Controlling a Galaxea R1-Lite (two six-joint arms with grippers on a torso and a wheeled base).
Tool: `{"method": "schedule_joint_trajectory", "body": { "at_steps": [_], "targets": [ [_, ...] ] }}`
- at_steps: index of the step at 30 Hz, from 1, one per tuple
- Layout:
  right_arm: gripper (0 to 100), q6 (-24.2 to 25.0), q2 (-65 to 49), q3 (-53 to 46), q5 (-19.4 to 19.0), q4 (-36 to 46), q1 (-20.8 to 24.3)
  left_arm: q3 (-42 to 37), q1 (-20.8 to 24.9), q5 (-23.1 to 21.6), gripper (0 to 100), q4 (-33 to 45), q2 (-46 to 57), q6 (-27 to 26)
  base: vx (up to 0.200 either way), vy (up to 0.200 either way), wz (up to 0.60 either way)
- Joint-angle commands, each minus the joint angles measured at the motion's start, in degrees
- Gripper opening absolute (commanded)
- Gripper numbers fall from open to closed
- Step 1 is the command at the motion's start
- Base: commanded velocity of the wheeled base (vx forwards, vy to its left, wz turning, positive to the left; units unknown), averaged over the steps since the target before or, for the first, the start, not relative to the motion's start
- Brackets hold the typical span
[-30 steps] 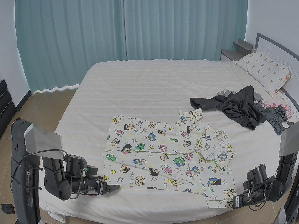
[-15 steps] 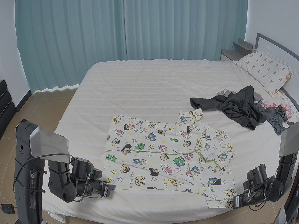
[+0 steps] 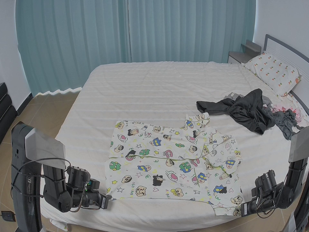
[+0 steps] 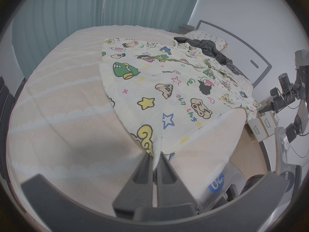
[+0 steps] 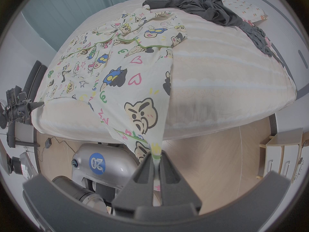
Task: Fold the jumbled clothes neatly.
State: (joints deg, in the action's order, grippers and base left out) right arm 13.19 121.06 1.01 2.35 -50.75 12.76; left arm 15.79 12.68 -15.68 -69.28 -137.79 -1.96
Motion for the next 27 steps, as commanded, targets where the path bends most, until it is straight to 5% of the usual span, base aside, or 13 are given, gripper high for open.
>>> {"method": "schedule_joint_trajectory", "body": {
  "at_steps": [1,23,24,25,26,27],
  "targets": [
    [0,-0.8,-0.22,-1.01,0.02,1.71,-0.02,-2.69,-0.11,0.03,0,0.02,1.56,-0.15,0.0,0.0,0.0],
    [0,-5.28,-0.39,-1.01,0.02,8.3,-0.63,-9.9,-0.46,-0.06,0,-0.68,2.44,-1.64,0.0,0.0,0.0],
    [0,-5.28,-0.39,-1.01,0.02,8.39,-0.55,-10.25,-0.73,-0.14,100,-1.47,2.61,-1.55,0.0,0.0,0.0],
    [0,-5.28,-0.3,-1.01,-0.07,8.12,-0.55,-10.34,-0.81,-0.32,100,-1.82,2.7,-1.38,0.0,0.0,0.0],
    [100,-5.1,-0.39,-0.92,-0.16,7.42,-0.37,-10.51,-0.81,-0.49,100,-2.79,2.7,-0.94,0.0,0.0,0.0],
    [100,-5.1,-0.48,-1.01,-0.16,6.8,-0.37,-10.86,-0.99,-0.49,100,-3.49,2.7,-0.59,0.0,0.0,0.0]
  ]
}}
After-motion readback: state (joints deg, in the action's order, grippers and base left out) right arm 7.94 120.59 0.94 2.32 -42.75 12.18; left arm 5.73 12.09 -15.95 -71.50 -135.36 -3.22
